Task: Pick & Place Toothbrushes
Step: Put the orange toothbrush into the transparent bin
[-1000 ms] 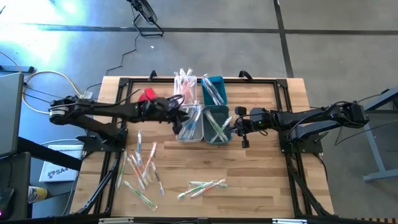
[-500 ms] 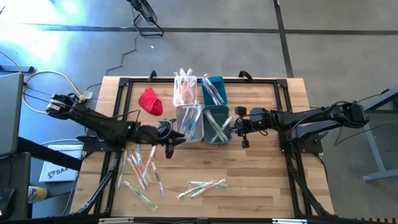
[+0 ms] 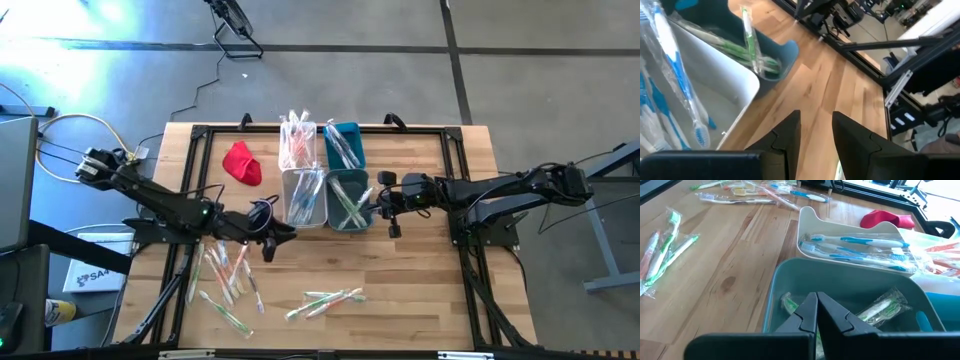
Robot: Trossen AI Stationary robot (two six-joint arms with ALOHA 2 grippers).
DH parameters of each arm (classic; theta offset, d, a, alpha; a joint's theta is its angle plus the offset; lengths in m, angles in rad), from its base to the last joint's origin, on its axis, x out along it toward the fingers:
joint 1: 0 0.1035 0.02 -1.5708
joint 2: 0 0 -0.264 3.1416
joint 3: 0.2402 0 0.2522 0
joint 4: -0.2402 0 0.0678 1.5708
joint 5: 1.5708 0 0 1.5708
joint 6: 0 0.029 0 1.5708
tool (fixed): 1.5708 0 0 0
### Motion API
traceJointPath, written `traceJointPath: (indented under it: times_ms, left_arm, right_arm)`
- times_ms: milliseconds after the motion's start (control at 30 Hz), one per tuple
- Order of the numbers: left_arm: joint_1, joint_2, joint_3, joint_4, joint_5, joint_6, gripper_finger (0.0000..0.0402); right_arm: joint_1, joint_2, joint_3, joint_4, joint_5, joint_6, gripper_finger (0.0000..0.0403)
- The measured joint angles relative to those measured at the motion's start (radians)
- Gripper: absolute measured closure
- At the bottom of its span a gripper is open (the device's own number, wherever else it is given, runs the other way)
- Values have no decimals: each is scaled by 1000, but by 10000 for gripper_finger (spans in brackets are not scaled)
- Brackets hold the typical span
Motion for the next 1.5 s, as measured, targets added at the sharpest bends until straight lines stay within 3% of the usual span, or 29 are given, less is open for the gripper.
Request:
traceJointPath:
  times_ms: [300,667,867,1233,1500]
  left_arm:
    - [0,1,0,-15,1,-6,293]
    - [0,1,0,-18,1,-3,293]
    - [0,1,0,-31,1,1,293]
    - [0,1,0,-39,2,-1,293]
    - [1,1,0,84,0,-24,293]
  right_arm:
    - [0,0,0,0,0,6,401]
    - [0,0,0,0,3,159,401]
    - [0,0,0,13,6,166,401]
    - [0,0,0,27,82,223,401]
    - [0,0,0,30,82,181,401]
